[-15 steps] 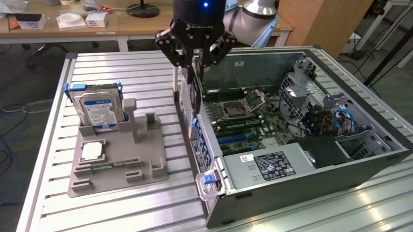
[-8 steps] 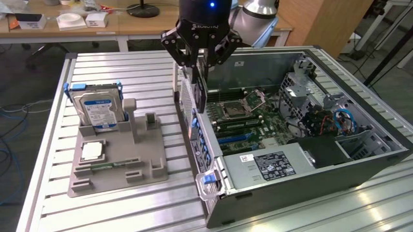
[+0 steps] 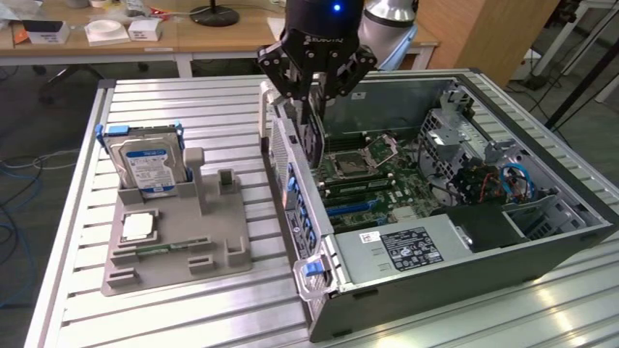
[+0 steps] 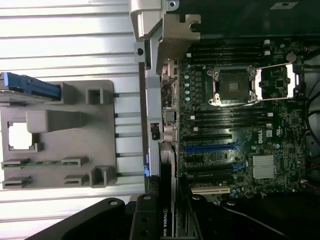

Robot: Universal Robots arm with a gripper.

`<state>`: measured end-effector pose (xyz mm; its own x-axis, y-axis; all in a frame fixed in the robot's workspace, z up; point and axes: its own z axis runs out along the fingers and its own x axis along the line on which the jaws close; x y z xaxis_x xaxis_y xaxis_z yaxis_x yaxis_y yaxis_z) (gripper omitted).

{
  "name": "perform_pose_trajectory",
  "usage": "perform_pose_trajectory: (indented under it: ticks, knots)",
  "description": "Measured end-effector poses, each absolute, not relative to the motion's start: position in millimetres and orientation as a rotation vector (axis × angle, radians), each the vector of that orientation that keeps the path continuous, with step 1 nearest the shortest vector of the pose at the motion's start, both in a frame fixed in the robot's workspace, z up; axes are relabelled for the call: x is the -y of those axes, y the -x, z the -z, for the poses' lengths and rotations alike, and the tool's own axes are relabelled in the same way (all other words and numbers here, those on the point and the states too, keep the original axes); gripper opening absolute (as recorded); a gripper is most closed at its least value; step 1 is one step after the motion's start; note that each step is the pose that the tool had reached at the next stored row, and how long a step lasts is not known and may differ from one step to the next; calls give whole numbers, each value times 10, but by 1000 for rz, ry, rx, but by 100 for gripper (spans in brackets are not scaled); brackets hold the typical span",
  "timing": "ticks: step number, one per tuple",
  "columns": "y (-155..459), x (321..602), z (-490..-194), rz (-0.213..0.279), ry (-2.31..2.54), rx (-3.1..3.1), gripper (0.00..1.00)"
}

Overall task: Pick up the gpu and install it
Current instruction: 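Pick up the gpu and move the gpu toward the slot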

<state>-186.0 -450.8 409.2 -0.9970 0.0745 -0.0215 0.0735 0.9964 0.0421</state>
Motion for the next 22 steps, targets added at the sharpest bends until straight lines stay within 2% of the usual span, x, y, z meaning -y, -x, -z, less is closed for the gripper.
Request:
perform_pose_trajectory:
  ticks: [22]
  knots:
    - [1444,4508,-4092,-64,-115,-3116,26]
